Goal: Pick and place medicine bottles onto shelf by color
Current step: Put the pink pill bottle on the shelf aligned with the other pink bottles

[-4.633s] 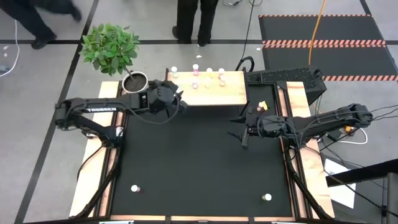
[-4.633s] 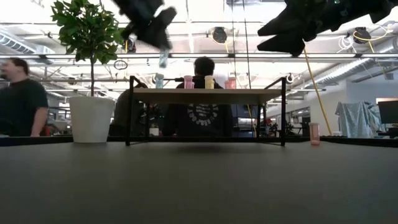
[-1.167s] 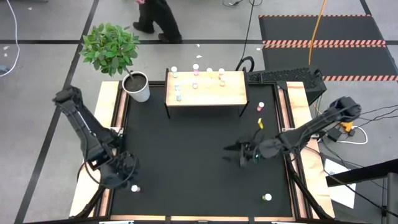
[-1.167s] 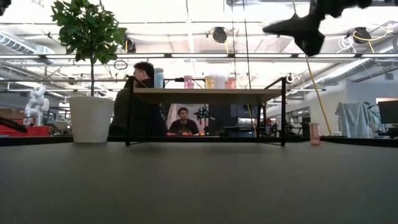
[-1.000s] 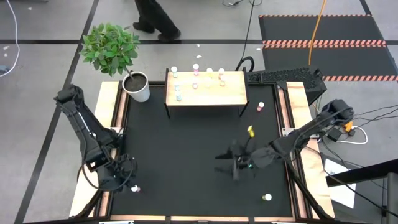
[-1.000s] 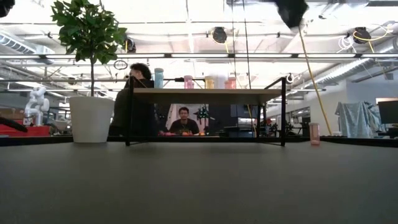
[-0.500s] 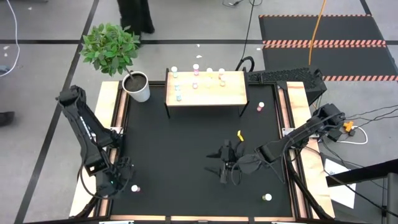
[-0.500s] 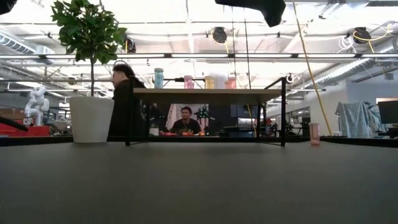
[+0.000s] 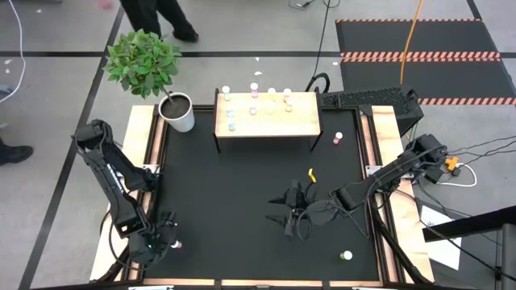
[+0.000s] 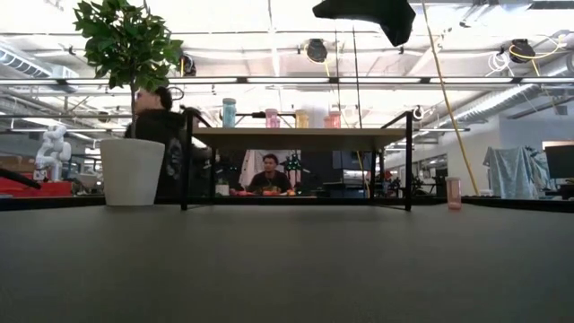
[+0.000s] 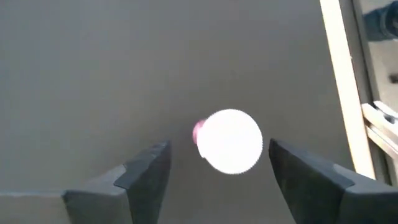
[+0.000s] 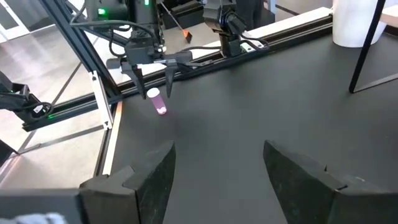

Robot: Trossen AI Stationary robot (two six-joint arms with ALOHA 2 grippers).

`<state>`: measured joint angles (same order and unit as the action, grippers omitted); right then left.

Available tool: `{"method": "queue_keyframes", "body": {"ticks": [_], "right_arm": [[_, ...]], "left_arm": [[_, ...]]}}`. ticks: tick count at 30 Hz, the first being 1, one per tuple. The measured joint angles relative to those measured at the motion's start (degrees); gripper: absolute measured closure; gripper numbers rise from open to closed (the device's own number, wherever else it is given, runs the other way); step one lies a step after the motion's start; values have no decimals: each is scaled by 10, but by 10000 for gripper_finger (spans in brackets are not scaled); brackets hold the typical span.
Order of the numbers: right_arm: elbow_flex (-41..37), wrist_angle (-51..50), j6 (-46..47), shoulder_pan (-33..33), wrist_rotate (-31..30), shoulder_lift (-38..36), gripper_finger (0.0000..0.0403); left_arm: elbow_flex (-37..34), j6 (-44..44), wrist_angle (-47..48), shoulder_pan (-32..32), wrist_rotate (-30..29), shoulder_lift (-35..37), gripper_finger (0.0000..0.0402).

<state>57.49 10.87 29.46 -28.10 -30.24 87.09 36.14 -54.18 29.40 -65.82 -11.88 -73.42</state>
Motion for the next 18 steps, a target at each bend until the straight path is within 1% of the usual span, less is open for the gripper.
{"method": "queue_keyframes", "body": {"ticks": [3,9,13,18], "right_arm": [[0,0,13,0,0,0,165],[0,0,14,0,0,0,165],[0,0,16,0,0,0,165],[0,0,24,0,0,0,165]], "left_arm": [[0,0,-19,0,-16,-9,154],[0,11,-31,0,-17,-12,198],[1,6,-31,0,-17,-11,210],[9,1,-30,0,-17,-11,211]]}}
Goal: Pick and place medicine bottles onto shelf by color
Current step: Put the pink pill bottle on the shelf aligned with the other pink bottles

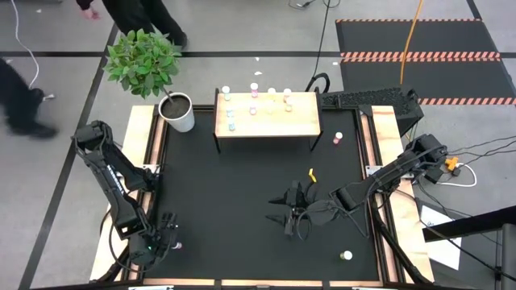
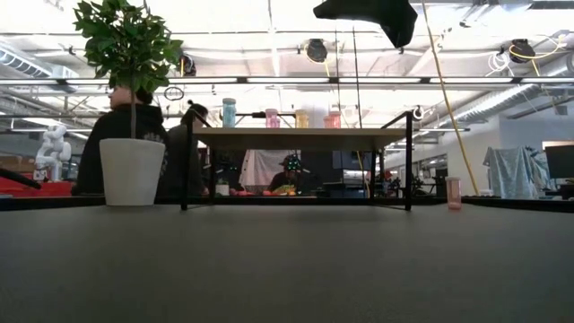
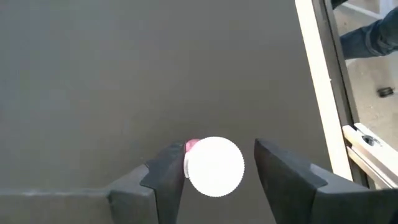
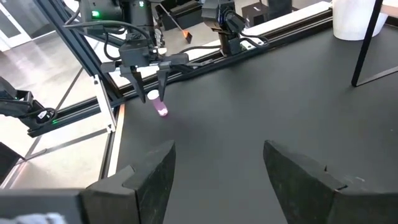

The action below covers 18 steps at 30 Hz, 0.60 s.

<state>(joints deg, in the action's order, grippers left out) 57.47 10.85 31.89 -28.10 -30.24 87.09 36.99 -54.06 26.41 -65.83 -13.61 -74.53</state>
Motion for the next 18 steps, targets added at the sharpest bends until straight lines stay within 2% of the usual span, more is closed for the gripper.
{"method": "queue_keyframes", "body": {"ticks": [5,13,18], "right_arm": [[0,0,0,0,0,0,165],[0,0,0,0,0,0,165],[0,0,-3,0,0,0,165]], "left_arm": [[0,-17,9,0,0,0,225],[0,-24,9,0,-13,0,283],[0,-46,9,17,-19,0,279]]}}
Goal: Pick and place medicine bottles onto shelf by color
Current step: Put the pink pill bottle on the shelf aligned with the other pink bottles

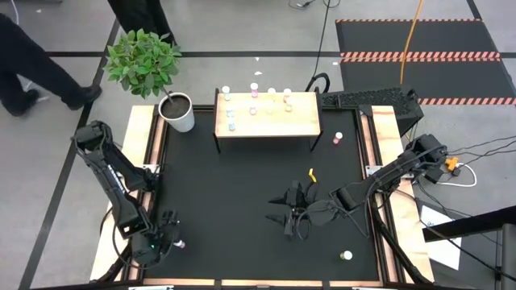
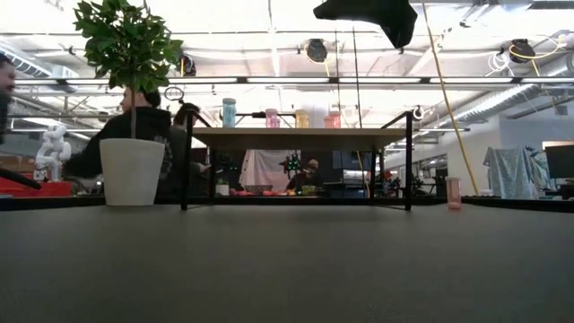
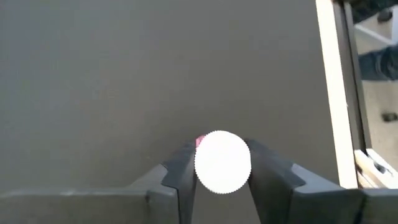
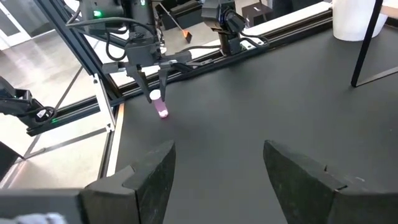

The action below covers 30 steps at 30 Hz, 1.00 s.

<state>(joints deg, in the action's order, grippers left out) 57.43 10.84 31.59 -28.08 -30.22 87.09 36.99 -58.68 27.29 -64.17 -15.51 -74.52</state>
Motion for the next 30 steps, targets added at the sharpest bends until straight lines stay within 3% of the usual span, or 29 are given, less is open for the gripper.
{"method": "queue_keyframes", "body": {"ticks": [9,16,23,30], "right_arm": [[0,-65,-12,3,-19,-41,165],[0,-194,-13,3,-61,-123,165],[-3,-360,-9,6,-118,-196,165],[-72,-354,-9,47,-119,-262,165]], "left_arm": [[0,14,0,102,27,6,278],[18,119,6,238,63,36,286],[120,270,54,393,88,36,287],[237,380,108,561,90,29,288]]}}
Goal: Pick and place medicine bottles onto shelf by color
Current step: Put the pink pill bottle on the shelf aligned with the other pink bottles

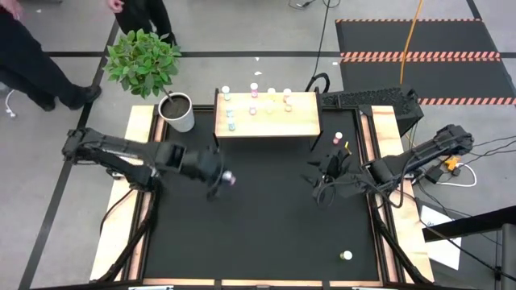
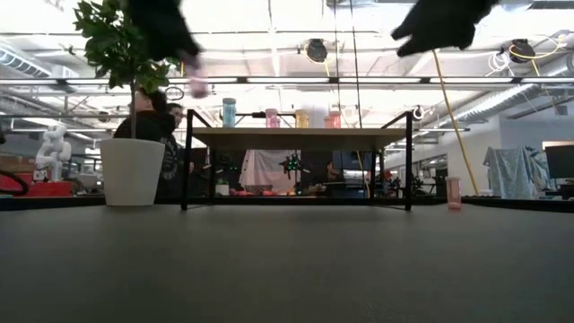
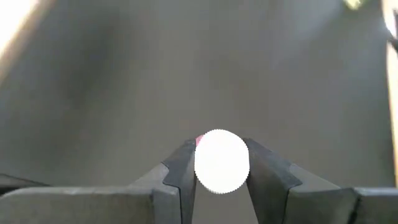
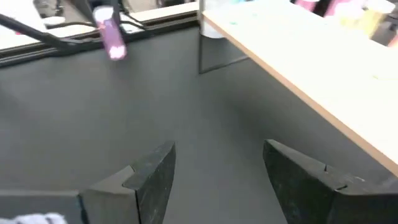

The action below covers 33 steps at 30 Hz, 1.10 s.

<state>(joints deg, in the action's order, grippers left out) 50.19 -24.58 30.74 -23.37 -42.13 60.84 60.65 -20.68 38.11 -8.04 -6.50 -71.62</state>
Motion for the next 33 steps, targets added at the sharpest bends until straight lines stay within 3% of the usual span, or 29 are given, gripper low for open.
{"method": "queue_keyframes", "body": {"ticks": [4,10,17,23,33], "right_arm": [[-42,26,-1,26,3,-37,165],[-80,44,-20,54,25,-89,165],[-96,47,-51,73,36,-134,165],[-111,46,-66,82,37,-158,165],[-139,45,-65,95,64,-184,165]], "left_arm": [[67,62,4,87,13,-33,288],[219,169,55,170,22,-150,288],[372,221,100,254,25,-261,278],[401,221,127,306,59,-305,281],[401,229,162,320,65,-332,279]]}}
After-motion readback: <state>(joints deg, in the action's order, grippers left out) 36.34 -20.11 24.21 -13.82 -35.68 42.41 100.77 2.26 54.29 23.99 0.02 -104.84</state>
